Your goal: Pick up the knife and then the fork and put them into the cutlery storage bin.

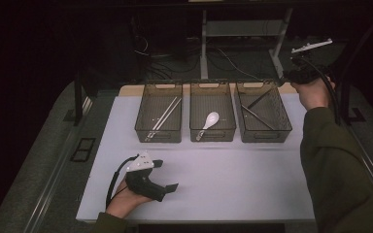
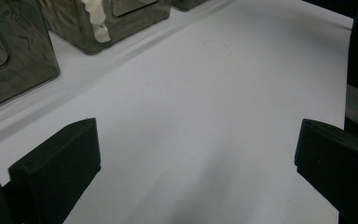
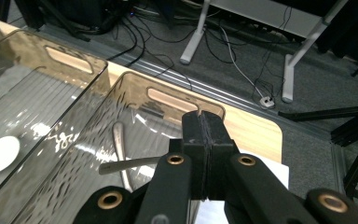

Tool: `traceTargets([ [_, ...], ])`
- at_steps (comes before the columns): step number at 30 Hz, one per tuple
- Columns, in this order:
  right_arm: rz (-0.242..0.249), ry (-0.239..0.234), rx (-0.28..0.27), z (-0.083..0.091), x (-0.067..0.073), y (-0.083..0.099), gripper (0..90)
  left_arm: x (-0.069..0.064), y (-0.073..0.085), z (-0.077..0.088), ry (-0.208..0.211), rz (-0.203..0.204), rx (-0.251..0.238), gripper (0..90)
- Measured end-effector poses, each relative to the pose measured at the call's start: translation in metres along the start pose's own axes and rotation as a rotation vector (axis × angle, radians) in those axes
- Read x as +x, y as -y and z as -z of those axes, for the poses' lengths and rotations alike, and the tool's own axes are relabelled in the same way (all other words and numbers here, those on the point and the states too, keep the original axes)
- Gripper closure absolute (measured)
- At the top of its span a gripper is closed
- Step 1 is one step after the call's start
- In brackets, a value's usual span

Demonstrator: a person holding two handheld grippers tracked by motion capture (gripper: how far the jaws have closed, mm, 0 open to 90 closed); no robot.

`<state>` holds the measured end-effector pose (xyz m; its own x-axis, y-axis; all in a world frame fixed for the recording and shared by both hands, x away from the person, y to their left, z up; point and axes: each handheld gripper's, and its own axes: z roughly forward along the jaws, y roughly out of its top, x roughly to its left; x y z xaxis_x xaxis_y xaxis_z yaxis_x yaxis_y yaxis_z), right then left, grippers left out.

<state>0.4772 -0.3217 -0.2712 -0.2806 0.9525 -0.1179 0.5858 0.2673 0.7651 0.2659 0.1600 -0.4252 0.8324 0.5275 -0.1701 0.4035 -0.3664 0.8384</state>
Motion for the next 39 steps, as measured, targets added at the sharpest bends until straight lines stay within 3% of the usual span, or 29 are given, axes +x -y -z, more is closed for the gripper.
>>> traceTargets([
  [5,-0.01,0.025,-0.017,-0.016,0.006,-0.001,89.1,0.0,0.001,0.001,-0.001,0.005,-0.003,0.0],
  [9,0.013,0.042,-0.015,-0.025,0.014,0.003,89.1,0.001,0.001,0.002,-0.002,0.002,-0.004,0.0],
  [18,0.025,0.015,0.014,-0.033,0.019,0.016,89.1,0.0,0.001,0.001,-0.001,0.005,0.0,0.0],
  [27,0.037,-0.047,0.025,-0.023,0.017,0.036,89.0,-0.001,0.001,-0.001,0.002,0.001,0.002,0.0],
  [39,0.079,-0.103,0.135,-0.012,0.005,0.069,88.4,-0.003,-0.001,-0.004,0.008,-0.004,0.006,0.0],
])
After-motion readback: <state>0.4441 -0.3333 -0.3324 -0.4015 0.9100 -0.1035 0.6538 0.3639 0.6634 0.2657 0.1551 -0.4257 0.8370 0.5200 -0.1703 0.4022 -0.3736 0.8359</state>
